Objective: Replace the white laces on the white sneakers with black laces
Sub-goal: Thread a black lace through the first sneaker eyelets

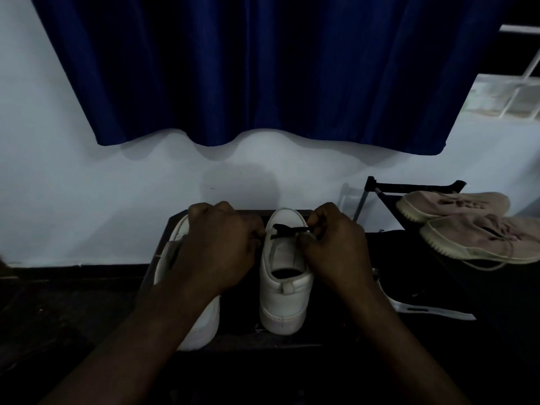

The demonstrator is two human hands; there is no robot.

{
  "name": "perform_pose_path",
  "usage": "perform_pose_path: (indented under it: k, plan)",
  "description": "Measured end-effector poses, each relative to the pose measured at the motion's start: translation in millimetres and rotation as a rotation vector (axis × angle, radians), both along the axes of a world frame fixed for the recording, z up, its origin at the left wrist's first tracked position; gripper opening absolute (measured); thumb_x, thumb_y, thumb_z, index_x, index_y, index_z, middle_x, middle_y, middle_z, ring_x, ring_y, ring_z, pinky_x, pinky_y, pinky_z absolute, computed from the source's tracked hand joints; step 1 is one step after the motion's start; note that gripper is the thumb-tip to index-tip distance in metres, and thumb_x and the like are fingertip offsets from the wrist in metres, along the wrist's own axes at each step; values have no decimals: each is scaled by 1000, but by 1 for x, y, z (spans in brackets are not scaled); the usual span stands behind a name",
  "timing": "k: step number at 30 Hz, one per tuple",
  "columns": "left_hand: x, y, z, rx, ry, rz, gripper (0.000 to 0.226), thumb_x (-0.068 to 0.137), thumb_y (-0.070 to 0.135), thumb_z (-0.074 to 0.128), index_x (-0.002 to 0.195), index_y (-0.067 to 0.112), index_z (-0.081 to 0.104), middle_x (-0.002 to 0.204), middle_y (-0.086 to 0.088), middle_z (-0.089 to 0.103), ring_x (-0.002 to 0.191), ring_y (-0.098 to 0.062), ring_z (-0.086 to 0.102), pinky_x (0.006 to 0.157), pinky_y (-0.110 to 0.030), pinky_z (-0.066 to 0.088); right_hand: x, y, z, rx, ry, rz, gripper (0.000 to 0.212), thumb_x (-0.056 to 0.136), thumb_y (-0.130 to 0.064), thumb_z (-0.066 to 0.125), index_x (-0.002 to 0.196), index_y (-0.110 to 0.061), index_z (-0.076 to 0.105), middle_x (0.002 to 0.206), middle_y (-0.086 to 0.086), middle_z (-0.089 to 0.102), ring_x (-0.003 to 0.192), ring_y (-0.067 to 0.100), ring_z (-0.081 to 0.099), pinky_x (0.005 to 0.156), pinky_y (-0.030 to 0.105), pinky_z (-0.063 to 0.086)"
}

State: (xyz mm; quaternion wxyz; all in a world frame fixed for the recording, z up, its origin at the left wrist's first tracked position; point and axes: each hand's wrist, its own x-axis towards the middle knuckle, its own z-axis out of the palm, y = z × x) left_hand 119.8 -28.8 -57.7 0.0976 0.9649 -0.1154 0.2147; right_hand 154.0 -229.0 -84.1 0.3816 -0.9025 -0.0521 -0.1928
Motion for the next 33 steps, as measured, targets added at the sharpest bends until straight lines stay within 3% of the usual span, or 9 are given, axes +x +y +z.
perform_pose_path:
  k: [4,7,11,14,19,23,26,30,33]
  plan:
    - [1,16,-5,186,95,134,6,58,19,68,57,26,67,60,8,58,72,-25,62,82,-41,28,-2,0,2,32,-14,-19,22,77,-14,75,87,-26,59,75,-10,62,70,7,60,61,26,46]
    - [6,21,-12,193,248,202,19,53,18,85,57,26,68,64,9,63,73,-23,65,82,-42,33,-4,-1,2,55,-33,-42,23,77,-14,76,85,-25,57,75,-8,63,70,12,61,65,32,52]
    - [0,4,2,-37,184,33,25,81,35,78,105,43,75,95,19,72,107,-15,59,102,-44,33,-5,-2,3,63,4,-75,26,78,-19,78,84,-24,53,68,-6,62,66,13,62,63,34,52]
    - [-1,-4,7,-139,52,-44,22,87,29,66,102,40,76,90,15,71,101,-14,61,101,-42,39,-5,-2,4,74,26,-82,26,79,-21,78,83,-24,53,65,-6,63,63,9,61,60,32,52]
    - [-1,10,-4,155,77,47,12,64,23,75,64,33,69,64,13,61,79,-20,62,83,-40,25,-4,-4,3,115,56,-73,25,80,-23,77,84,-24,52,65,-6,63,63,12,62,59,29,48]
    - [-6,12,-1,362,303,90,10,89,25,62,90,28,71,94,14,67,104,-14,58,90,-41,25,-3,-3,3,136,76,-81,26,80,-27,78,87,-25,54,67,-6,65,66,11,63,63,31,52]
    - [-7,6,8,101,308,13,18,90,28,65,104,36,72,94,17,68,105,-7,62,98,-35,36,-4,-3,3,156,98,-74,23,80,-27,77,90,-25,56,67,-7,65,68,9,64,65,30,51]
    - [-8,2,14,-355,234,-46,18,89,30,74,105,40,76,89,25,73,85,11,63,78,-12,43,-4,-2,3,127,84,-81,25,80,-26,78,92,-26,56,67,-9,64,67,5,61,63,28,48]
    - [-8,-5,14,-254,163,-23,12,91,29,70,98,36,76,86,21,74,83,7,64,73,-8,37,-3,-2,2,136,80,-75,24,80,-26,77,92,-28,56,70,-9,64,69,8,62,66,29,49]
